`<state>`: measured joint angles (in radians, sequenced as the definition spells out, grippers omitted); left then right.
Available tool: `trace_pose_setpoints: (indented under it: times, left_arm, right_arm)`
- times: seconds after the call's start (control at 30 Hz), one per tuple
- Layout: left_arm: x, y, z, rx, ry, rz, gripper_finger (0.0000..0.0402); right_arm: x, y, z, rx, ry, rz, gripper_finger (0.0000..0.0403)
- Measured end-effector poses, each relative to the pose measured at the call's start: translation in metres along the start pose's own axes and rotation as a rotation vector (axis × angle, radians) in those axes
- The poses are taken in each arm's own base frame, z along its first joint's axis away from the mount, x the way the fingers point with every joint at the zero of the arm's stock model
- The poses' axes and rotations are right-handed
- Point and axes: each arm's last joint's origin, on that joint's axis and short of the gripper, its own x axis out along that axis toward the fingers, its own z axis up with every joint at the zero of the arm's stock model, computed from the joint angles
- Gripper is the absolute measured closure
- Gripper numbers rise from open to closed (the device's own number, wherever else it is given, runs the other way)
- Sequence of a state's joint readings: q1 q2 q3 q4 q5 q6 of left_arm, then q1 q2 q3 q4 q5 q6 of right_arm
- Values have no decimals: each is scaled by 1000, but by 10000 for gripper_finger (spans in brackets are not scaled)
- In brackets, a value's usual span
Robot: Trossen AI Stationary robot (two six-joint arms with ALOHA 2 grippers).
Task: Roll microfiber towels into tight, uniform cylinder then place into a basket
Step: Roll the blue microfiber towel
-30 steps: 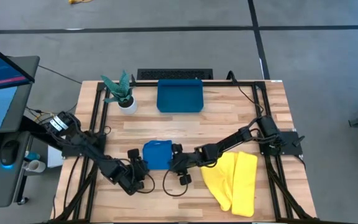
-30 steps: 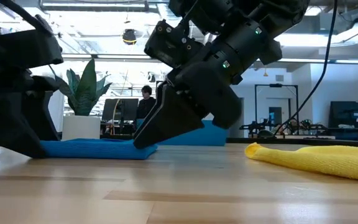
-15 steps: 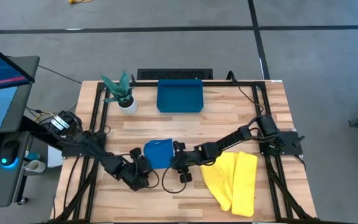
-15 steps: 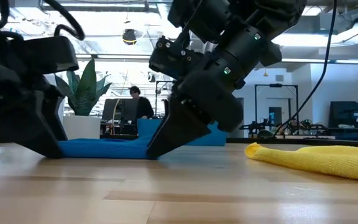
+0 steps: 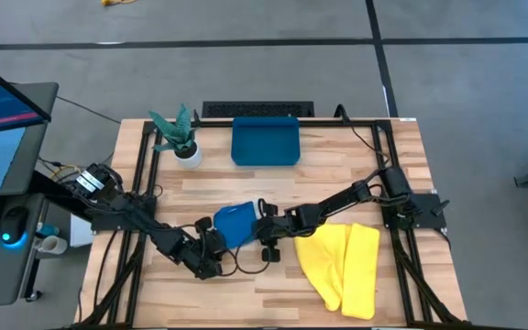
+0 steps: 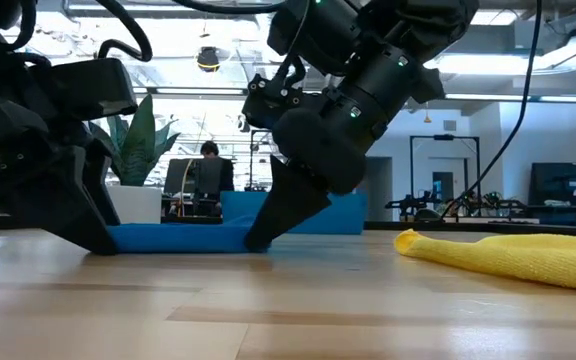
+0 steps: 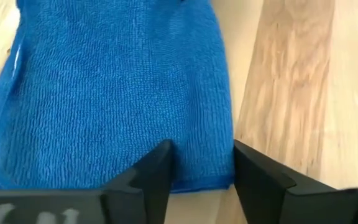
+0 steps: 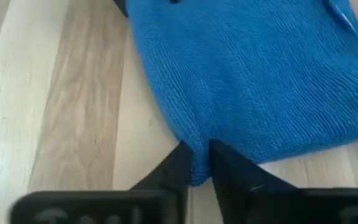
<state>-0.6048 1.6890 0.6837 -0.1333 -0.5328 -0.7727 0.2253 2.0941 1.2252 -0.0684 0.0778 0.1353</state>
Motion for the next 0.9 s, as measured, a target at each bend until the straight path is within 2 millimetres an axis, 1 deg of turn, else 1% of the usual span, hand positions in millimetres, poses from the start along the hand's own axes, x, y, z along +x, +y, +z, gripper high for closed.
trace_pose_setpoints:
  times: [0.13,0.2,0.27,0.43,0.57,0.73,0.9]
  left_arm:
    - [-1,-2,2,13,6,-14,293]
    - [-2,-4,4,22,14,-28,311]
    - [-3,-7,7,16,28,-59,327]
    - [-5,-13,11,5,67,-134,361]
    - [-8,-18,15,-24,114,-214,381]
    - [-10,-24,19,-34,165,-293,388]
    - [-11,-26,21,-45,179,-311,382]
  right_arm:
    - [0,1,-1,16,13,42,378]
    - [-2,2,0,17,18,73,391]
    - [-2,3,-1,36,30,120,392]
    - [-4,9,3,123,82,301,371]
    - [-6,18,5,146,118,421,374]
    - [-9,27,10,135,112,461,390]
    - [-9,27,11,208,129,474,384]
